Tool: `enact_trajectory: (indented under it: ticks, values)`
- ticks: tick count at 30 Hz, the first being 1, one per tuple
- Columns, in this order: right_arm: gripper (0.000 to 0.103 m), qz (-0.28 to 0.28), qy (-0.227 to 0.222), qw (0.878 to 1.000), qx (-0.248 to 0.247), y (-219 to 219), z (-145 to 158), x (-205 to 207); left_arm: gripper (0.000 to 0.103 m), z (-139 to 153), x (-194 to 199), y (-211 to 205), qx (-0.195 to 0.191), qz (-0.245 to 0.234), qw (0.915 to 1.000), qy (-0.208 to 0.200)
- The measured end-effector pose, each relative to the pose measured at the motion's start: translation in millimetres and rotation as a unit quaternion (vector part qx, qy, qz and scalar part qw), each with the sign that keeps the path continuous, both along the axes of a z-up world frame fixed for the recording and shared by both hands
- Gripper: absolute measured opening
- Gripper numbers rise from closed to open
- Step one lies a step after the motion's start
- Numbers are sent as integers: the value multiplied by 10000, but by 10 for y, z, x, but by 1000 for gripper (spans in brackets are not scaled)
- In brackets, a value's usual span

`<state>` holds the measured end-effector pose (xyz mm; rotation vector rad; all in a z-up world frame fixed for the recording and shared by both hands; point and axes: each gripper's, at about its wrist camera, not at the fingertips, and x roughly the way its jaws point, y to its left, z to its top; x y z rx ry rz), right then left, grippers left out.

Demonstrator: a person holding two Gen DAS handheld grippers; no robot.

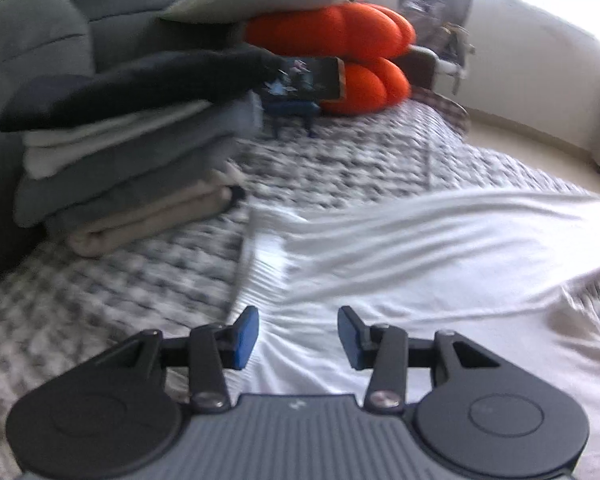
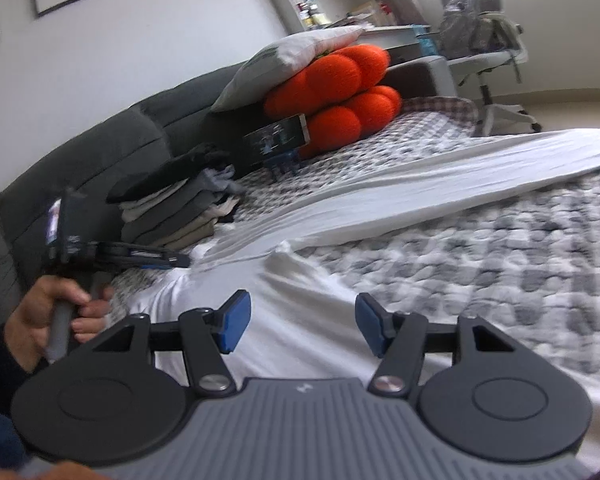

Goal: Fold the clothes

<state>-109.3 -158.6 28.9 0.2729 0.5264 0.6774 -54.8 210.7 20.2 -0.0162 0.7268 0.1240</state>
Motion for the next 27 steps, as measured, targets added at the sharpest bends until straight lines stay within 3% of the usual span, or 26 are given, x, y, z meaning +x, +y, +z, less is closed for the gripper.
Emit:
enact_trajectory:
  ticks: [2, 8, 17, 21, 27]
  values:
    - [62, 150, -23, 9998, -112, 82, -16, -12, 45, -87, 51, 23, -105, 56, 9998, 189]
    - [62, 137, 92, 9985, -519, 133, -146, -13, 45, -106, 35, 136, -312, 129, 9992, 213]
    - [62, -615, 56, 9951, -777, -307, -131, -153, 45, -8, -102, 166, -421, 254, 9988, 52]
    - [63, -750, -1, 9944, -744, -367, -173, -173, 49, -22, -182, 97, -373, 258, 9990, -4]
    - [73, -883, -478, 9833, -1515, -92, -230, -200, 50, -94, -203, 58, -151, 215, 9996, 61]
